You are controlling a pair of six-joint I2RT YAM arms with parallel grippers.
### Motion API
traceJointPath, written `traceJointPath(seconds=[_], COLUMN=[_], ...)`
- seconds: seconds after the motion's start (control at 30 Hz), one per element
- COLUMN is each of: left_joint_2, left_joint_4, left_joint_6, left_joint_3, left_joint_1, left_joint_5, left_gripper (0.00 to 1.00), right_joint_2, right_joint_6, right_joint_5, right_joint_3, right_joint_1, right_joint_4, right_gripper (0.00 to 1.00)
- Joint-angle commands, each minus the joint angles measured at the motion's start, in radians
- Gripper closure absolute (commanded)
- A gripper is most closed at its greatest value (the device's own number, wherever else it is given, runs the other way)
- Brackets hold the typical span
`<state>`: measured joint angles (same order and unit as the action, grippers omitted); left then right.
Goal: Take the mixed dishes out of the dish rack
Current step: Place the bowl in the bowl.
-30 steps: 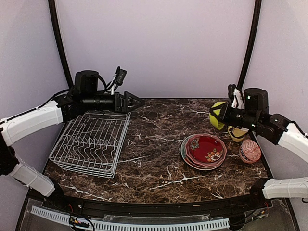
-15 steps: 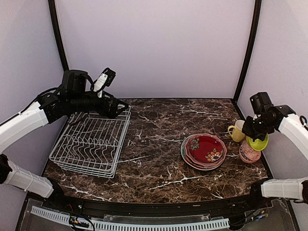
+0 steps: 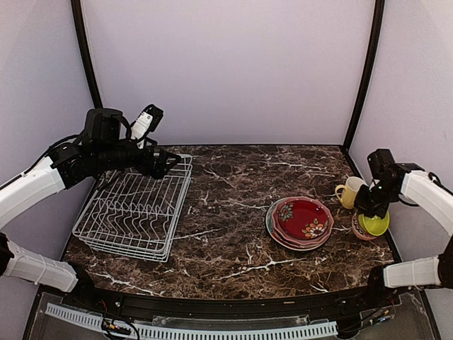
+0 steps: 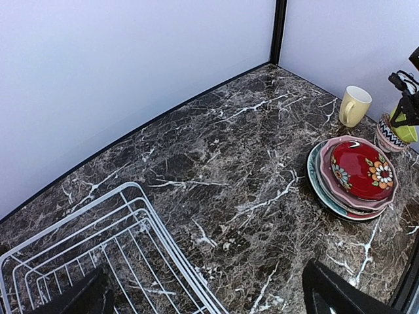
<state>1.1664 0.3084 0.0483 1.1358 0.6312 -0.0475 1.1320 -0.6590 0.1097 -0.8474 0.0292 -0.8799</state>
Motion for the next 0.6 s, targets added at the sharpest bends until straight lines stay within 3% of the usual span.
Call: traceJointPath(seconds=[0.0,0.13,0.27,0.43,0.57], left_joint_2=[-0.005,-0.006,-0.014,-0.047,-0.105], left_joint_4=[0.004,-0.003,-0.011,-0.035,-0.068], left_joint_6=[0.015,0.017,0.019,0.025,0.013], left_joint_3=[-0.014,-0.018,-0.028,-0.045,-0.047], left_joint_1=[-0.002,-0.002,-0.002,-0.003,-0.002], left_joint_5=[0.015,0.019,0.028,0.076,0.141], left_gripper=[0.01,0.01,0.01,0.01,0.01], right_joint_2=[-0.022,-0.047,-0.085,-0.164,-0.28], right_joint_6=[-0.006,-0.005,-0.001,0.046,0.182], right_joint_5=[0.031,0.013,0.009,0.0,-0.148], right_joint_3=[0.03,0.059,0.059,-0.002,-0.089], right_joint_1=[-0.01,-0.02,-0.02,-0.02,-0.02], right_joint_4=[0.038,0.068,0.076,0.055,0.114], right_gripper=[0.96,0.89,0.58,0.35,0.16])
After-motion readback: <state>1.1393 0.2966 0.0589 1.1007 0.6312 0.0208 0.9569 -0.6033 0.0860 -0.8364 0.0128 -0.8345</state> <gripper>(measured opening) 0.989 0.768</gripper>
